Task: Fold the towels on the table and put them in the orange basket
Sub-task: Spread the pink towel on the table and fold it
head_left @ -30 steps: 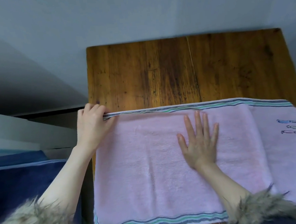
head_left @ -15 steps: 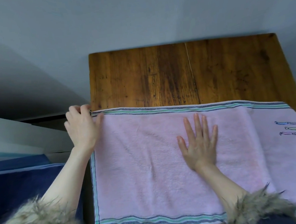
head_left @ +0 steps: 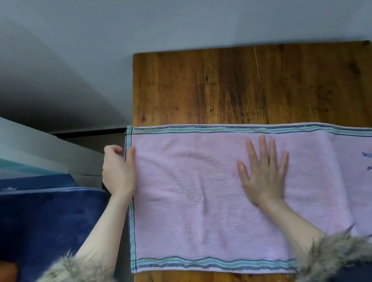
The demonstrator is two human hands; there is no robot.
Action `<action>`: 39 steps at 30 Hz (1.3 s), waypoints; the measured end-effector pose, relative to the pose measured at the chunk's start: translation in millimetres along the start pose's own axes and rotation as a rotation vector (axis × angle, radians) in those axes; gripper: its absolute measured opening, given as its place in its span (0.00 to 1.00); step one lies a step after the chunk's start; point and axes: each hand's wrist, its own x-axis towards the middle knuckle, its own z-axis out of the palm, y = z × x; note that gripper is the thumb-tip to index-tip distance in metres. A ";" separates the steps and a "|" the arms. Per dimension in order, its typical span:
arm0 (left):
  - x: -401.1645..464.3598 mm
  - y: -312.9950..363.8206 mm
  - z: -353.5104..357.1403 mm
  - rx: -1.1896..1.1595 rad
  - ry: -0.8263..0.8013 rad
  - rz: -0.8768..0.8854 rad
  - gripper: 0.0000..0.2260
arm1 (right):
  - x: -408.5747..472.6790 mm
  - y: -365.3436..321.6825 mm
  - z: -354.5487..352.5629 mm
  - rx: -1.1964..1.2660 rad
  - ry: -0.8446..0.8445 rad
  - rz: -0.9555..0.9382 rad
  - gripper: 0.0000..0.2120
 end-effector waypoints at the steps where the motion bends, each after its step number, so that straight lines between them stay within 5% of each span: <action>1: 1.5 -0.4 -1.0 0.015 0.032 0.031 0.14 | -0.5 -0.5 0.0 0.002 -0.003 0.004 0.31; 5: -13.8 5.0 1.5 0.140 0.123 0.226 0.15 | -1.4 -2.1 -7.0 -0.012 -0.072 0.007 0.32; 9: -68.4 16.9 24.0 0.141 -0.043 0.508 0.16 | -7.3 3.3 -25.2 0.142 -0.129 -0.051 0.32; 12: -106.5 23.9 48.9 0.286 -0.217 0.674 0.20 | -22.0 26.9 -35.2 0.374 0.104 -0.005 0.27; 15: -135.9 27.9 73.9 0.438 -0.320 0.804 0.23 | -39.9 75.8 -37.1 0.356 0.275 0.134 0.22; 20: -168.7 36.4 100.3 0.543 -0.374 0.734 0.27 | -70.3 156.9 -34.5 0.332 0.019 0.416 0.22; 27: -214.7 95.6 143.9 0.537 -0.329 0.942 0.24 | -68.4 207.5 -27.7 0.281 -0.225 0.289 0.24; 31: -245.0 118.6 178.7 0.563 -0.394 0.963 0.25 | -64.1 235.1 -35.6 0.400 -0.080 0.217 0.27; 34: -254.6 120.9 191.1 0.574 -0.382 0.942 0.25 | -62.6 267.2 -40.9 0.335 0.141 0.327 0.17; 39: -256.7 118.6 192.5 0.628 -0.354 0.936 0.25 | -49.1 299.1 -45.5 0.371 0.102 0.542 0.22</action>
